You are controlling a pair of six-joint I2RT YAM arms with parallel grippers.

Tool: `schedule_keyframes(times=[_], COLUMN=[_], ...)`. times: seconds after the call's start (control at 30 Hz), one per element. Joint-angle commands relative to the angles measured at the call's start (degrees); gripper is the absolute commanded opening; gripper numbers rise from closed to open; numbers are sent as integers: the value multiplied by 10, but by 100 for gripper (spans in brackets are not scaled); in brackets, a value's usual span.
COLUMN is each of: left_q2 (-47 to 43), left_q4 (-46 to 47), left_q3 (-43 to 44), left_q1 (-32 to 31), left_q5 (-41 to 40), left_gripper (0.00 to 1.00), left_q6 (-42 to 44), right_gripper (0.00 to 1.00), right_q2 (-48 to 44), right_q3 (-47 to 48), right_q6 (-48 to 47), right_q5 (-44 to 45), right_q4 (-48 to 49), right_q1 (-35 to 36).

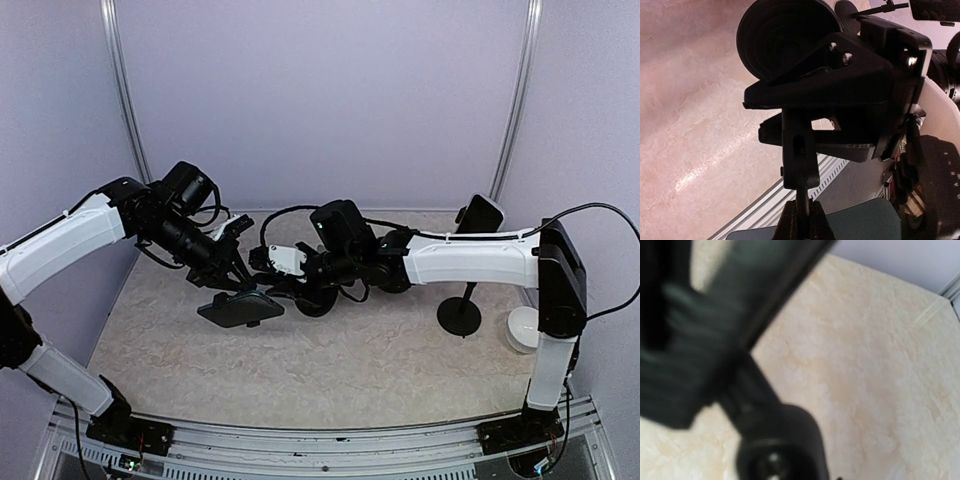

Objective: Remove the phone from the phone stand

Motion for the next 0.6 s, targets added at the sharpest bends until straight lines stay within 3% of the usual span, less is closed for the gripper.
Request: schedule_keyframes(times=[0.0,0.03,0.1,0.17,0.23,0.43,0.5,0.57], left_q2=[-2,0,3,3,0,-40,-62,-87], left_q4=[33,33,33,38,51,112,140,173], left_q3=[39,41,51,57,59,64,62,51], left_q1=[-8,-8,-7,-1,14,86,113,136], left_q5=[18,16,2,-12,-19,-44,-51,-59], left_gripper=[0,0,0,7,19,71,96,99], left_q6=[19,18,15,7,-7,-73,-99,-130], right_gripper=[26,22,3,0,0,0,0,0], right_q2=[11,12,11,9,3,-8,-7,-5], right_q3=[15,15,12,6,-6,-41,-45,-49], right_q6=[0,1,7,22,29,62,71,89], right_q5=[25,30,41,57,68,120,148,201], right_q4=[-2,2,11,30,62,163,192,231], right_q1=[7,6,6,6,5,2,0,0])
